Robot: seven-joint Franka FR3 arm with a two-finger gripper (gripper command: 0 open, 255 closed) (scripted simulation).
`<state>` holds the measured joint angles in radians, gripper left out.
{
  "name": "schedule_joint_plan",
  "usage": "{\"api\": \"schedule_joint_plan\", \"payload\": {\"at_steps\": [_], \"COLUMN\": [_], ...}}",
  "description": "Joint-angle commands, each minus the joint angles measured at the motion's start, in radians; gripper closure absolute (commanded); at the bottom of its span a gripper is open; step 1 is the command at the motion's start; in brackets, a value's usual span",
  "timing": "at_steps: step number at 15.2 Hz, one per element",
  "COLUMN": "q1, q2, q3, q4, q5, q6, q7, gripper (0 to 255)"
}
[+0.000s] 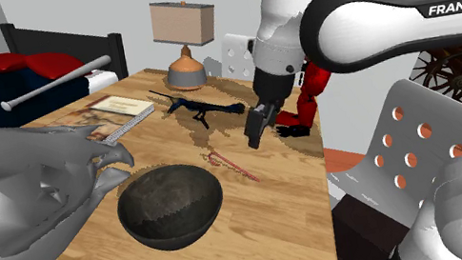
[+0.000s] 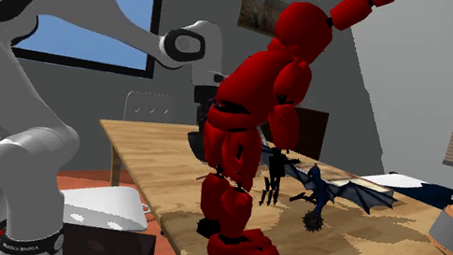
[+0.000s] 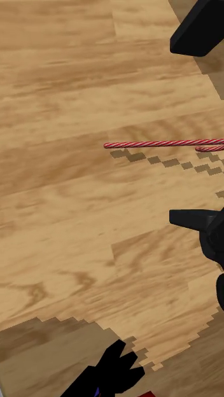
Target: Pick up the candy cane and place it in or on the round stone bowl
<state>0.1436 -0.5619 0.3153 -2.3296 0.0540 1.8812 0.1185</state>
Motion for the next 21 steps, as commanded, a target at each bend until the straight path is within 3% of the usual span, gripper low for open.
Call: {"api": "schedule_joint_plan", "payload": {"at_steps": [1,10,11,20,21], "q1": [-0.001,-0.001,-0.001,-0.001,-0.001], "q2": [0.008,0.012,0.012,0.012,0.012], "q3": [0.003,0.005,0.005,0.005,0.005], "q4": [-0.02,-0.038,-0.038,-0.038,-0.038], "q5": [0.0,0.0,0.0,0.0,0.0], "q6": [0.029,0.051,0.051,0.051,0.051], "q7": [0.002,0.002,0.002,0.002,0.002], "gripper": [0,0,255,255,0]}}
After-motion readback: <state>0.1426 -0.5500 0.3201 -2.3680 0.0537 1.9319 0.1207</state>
